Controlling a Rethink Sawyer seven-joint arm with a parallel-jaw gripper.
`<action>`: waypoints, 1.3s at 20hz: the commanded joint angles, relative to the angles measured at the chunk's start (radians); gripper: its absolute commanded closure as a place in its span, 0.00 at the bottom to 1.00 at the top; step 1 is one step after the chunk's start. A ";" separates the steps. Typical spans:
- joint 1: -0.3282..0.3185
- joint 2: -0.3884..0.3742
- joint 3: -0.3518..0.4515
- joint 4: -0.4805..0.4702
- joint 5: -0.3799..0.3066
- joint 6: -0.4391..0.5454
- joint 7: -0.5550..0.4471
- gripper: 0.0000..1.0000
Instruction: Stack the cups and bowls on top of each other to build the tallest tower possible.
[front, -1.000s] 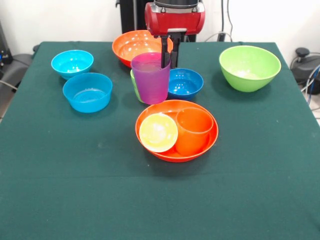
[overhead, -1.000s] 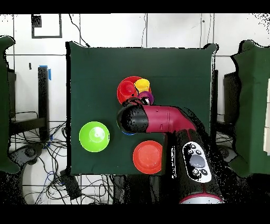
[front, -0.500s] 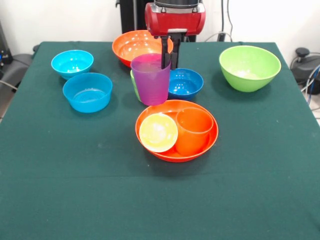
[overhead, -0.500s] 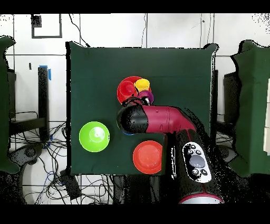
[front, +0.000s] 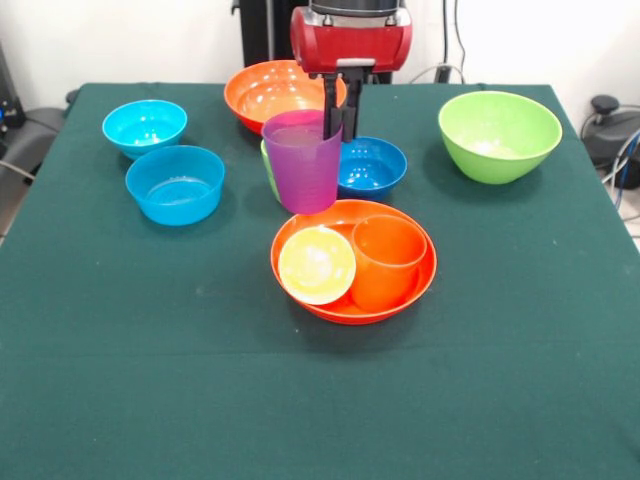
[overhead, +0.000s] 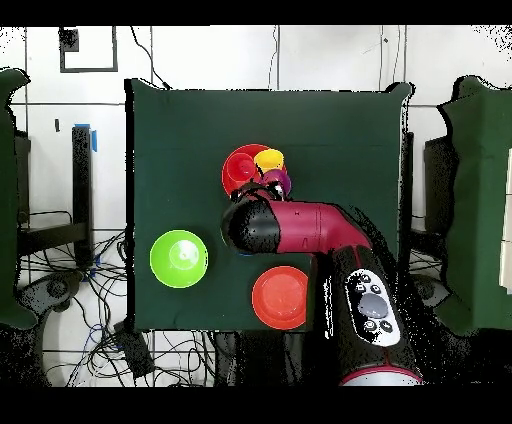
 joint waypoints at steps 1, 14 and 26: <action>0.025 0.051 0.038 0.048 0.005 -0.070 0.168 1.00; 0.056 0.053 0.025 0.059 0.032 -0.058 0.191 1.00; 0.064 0.062 0.025 0.068 0.043 -0.082 0.206 1.00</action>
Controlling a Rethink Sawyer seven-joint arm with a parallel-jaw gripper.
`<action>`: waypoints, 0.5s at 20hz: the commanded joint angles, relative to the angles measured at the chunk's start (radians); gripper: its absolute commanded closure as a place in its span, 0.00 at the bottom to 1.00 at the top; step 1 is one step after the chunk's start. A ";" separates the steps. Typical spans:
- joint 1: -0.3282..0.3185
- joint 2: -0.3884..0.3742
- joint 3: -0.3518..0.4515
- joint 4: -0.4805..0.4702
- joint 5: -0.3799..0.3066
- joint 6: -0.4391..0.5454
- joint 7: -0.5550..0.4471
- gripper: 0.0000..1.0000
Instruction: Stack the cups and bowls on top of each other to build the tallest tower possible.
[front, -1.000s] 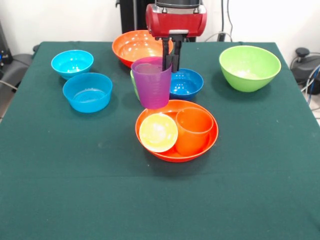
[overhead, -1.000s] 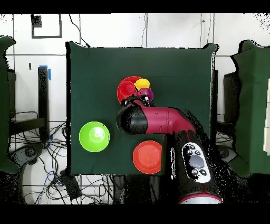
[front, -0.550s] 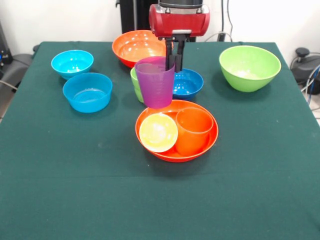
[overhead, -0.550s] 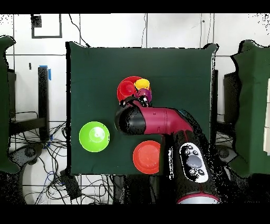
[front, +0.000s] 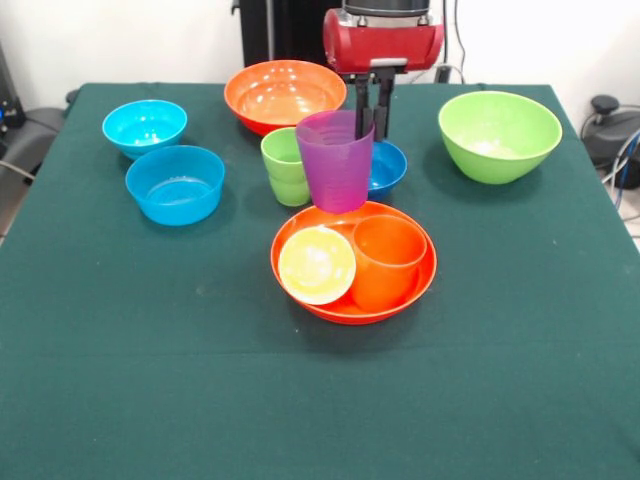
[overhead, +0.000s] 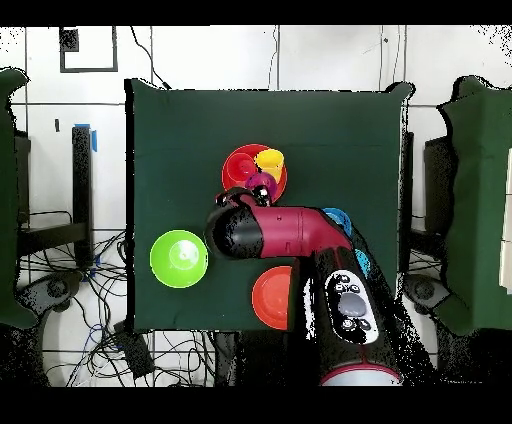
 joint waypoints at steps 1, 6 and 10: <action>0.014 0.066 0.036 0.038 0.026 -0.057 0.183 1.00; -0.007 0.087 0.060 0.026 0.009 -0.083 0.180 1.00; -0.035 0.106 0.086 0.001 -0.009 -0.081 0.152 1.00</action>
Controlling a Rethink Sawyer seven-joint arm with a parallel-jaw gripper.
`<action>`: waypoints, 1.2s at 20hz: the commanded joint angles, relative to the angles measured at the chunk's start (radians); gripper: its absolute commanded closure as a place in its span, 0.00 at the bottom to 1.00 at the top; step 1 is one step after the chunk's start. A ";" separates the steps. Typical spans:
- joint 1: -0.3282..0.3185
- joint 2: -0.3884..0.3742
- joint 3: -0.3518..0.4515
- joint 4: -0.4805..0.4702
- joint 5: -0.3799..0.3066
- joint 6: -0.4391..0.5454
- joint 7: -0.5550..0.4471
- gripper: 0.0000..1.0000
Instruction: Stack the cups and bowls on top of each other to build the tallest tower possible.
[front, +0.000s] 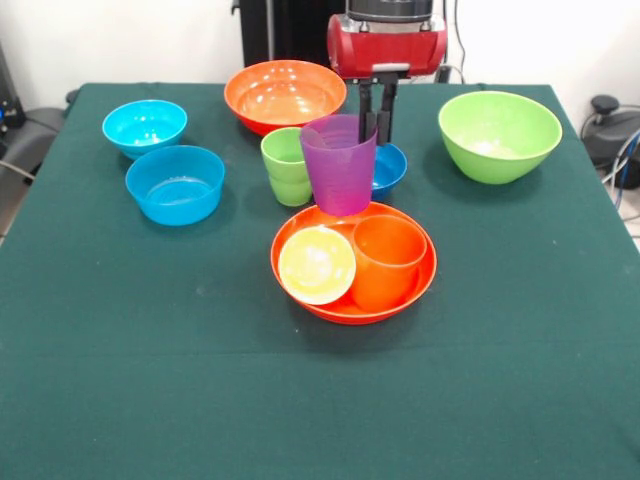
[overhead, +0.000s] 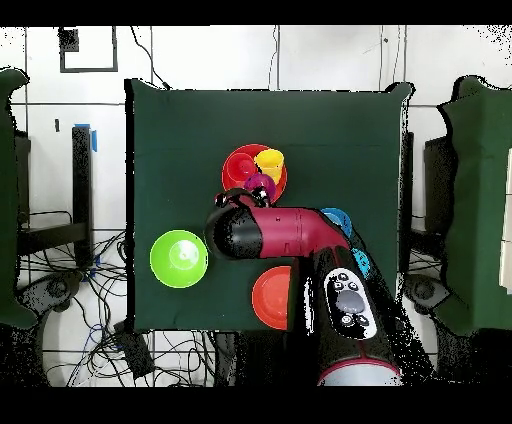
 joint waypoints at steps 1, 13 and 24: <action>-0.038 0.090 0.090 -0.005 -0.012 -0.055 0.100 1.00; -0.063 0.111 0.122 -0.018 -0.022 -0.071 0.086 1.00; -0.061 0.121 0.138 -0.007 -0.032 -0.128 0.104 1.00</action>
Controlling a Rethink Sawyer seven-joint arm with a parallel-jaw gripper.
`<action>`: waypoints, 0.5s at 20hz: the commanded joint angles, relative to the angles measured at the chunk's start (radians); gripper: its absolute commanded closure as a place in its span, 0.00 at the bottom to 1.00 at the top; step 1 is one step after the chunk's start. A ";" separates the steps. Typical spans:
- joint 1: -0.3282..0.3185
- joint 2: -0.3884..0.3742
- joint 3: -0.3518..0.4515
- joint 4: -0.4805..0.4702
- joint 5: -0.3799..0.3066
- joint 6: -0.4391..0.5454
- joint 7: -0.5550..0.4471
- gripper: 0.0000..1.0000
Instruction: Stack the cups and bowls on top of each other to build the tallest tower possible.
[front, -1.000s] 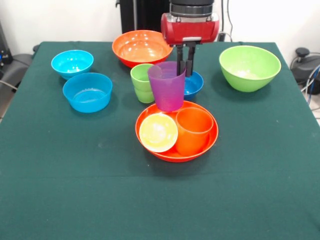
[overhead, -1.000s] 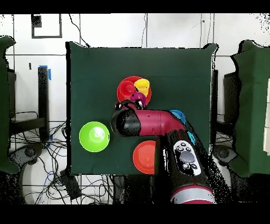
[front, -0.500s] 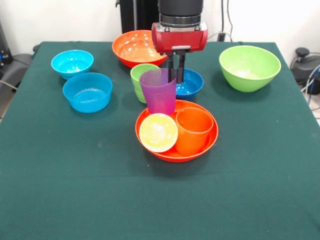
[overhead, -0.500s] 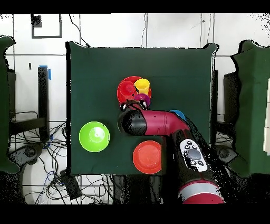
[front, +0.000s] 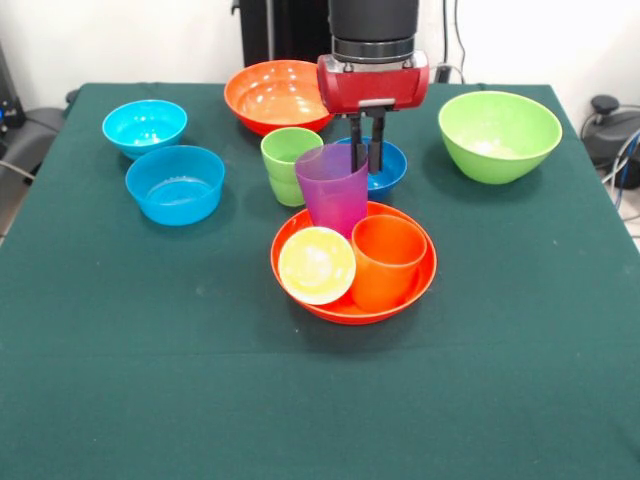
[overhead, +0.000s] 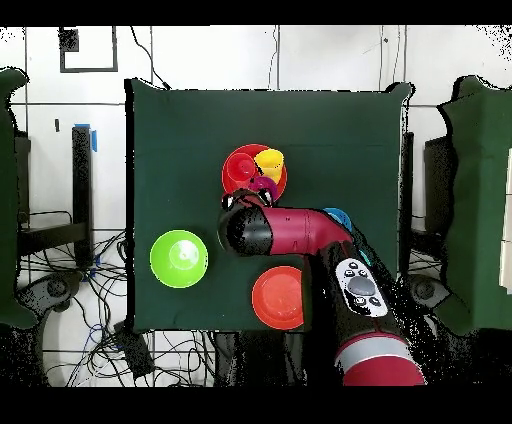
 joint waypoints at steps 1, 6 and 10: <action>-0.002 0.043 0.092 -0.005 -0.034 -0.079 0.103 1.00; -0.011 0.052 0.103 -0.019 -0.040 -0.075 0.086 1.00; -0.009 0.064 0.095 -0.040 -0.048 -0.059 0.067 1.00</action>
